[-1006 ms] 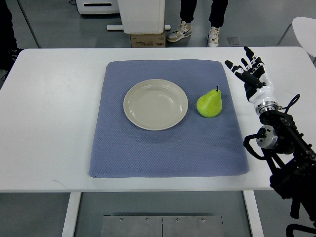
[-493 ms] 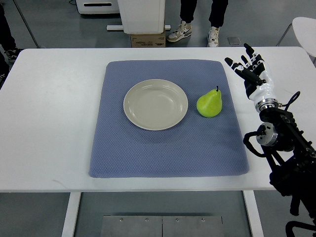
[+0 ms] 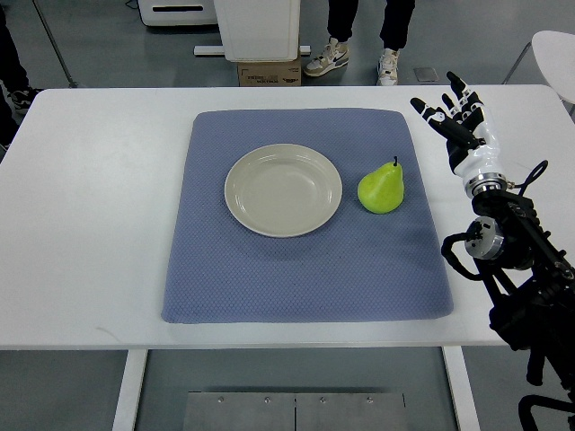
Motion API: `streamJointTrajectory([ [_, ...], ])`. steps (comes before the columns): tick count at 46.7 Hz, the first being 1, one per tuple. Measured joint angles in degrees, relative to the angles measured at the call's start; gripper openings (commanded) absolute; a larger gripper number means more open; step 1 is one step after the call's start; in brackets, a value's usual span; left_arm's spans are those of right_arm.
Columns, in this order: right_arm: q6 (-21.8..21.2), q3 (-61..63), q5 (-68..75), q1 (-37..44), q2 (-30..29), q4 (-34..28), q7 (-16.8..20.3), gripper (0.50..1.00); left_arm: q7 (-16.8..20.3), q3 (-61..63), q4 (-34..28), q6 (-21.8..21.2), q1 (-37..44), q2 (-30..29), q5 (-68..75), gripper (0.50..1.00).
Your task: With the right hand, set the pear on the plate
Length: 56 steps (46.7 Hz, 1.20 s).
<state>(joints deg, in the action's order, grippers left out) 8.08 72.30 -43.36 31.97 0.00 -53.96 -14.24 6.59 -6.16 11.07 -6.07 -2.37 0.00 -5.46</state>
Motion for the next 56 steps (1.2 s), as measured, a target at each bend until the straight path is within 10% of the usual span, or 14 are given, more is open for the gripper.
streamJointTrajectory([
  [56,-0.08,-0.31,1.08,2.7,0.08,3.6,0.28,1.0,0.0,0.0,0.01,0.02,-0.01,0.0,0.02,1.0],
])
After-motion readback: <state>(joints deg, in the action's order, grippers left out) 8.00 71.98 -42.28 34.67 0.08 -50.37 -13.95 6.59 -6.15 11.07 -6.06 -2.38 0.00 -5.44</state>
